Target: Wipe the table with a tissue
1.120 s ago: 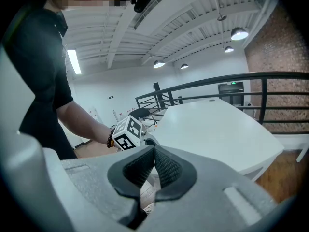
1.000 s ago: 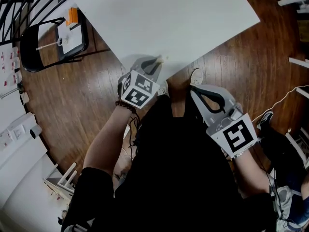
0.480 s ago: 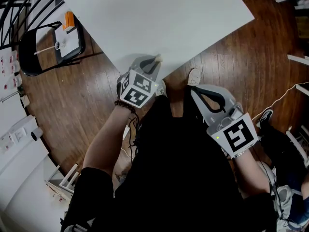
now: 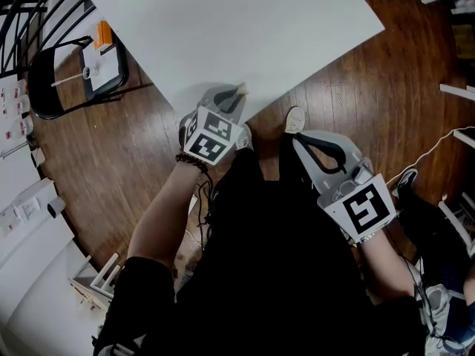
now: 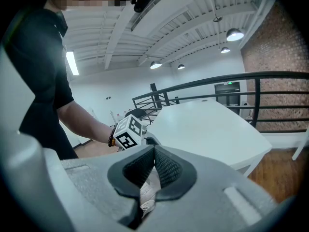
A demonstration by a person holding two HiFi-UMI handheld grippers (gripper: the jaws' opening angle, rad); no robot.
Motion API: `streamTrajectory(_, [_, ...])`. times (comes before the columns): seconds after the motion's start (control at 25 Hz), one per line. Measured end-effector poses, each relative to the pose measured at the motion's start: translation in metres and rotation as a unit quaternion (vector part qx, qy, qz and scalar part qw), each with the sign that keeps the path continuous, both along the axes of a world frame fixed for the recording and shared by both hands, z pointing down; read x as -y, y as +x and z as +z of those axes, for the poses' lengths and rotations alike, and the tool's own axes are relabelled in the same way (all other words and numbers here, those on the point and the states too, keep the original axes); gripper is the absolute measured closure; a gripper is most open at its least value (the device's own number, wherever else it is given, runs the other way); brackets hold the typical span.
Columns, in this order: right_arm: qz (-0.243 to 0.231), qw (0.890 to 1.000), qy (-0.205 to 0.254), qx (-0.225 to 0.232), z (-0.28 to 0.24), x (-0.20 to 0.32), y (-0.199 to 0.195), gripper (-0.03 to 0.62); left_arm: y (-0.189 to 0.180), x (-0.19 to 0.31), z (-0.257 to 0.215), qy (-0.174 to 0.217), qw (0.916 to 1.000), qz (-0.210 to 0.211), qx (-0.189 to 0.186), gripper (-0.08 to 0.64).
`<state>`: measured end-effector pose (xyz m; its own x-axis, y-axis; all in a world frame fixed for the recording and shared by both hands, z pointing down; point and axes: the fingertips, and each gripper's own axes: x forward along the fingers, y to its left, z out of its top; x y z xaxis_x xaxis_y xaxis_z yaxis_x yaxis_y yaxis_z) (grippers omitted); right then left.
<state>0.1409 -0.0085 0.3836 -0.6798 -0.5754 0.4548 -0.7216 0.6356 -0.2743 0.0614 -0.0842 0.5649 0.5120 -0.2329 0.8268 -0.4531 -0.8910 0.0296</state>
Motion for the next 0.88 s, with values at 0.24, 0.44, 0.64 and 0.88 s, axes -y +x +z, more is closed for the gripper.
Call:
streamTrajectory(0.24, [0.001, 1.0, 0.003, 0.0, -0.002, -0.002, 0.013, 0.6, 0.009, 0.002, -0.003, 0.001, 0.9995, -0.024, -0.018, 0.486])
streamTrajectory(0.44, [-0.013, 1.0, 0.01, 0.002, -0.005, 0.0, 0.019, 0.6, 0.001, 0.01, -0.02, 0.003, 0.9931, -0.098, -0.064, 0.486])
streamTrajectory(0.64, [-0.037, 0.999, 0.021, 0.006, -0.013, -0.001, 0.02, 0.6, -0.02, 0.017, -0.039, 0.008, 0.9791, -0.18, -0.094, 0.486])
streamTrajectory(0.88, [-0.057, 0.998, 0.028, 0.011, -0.023, 0.005, 0.017, 0.6, -0.046, 0.02, -0.068, 0.025, 0.9584, -0.256, -0.124, 0.486])
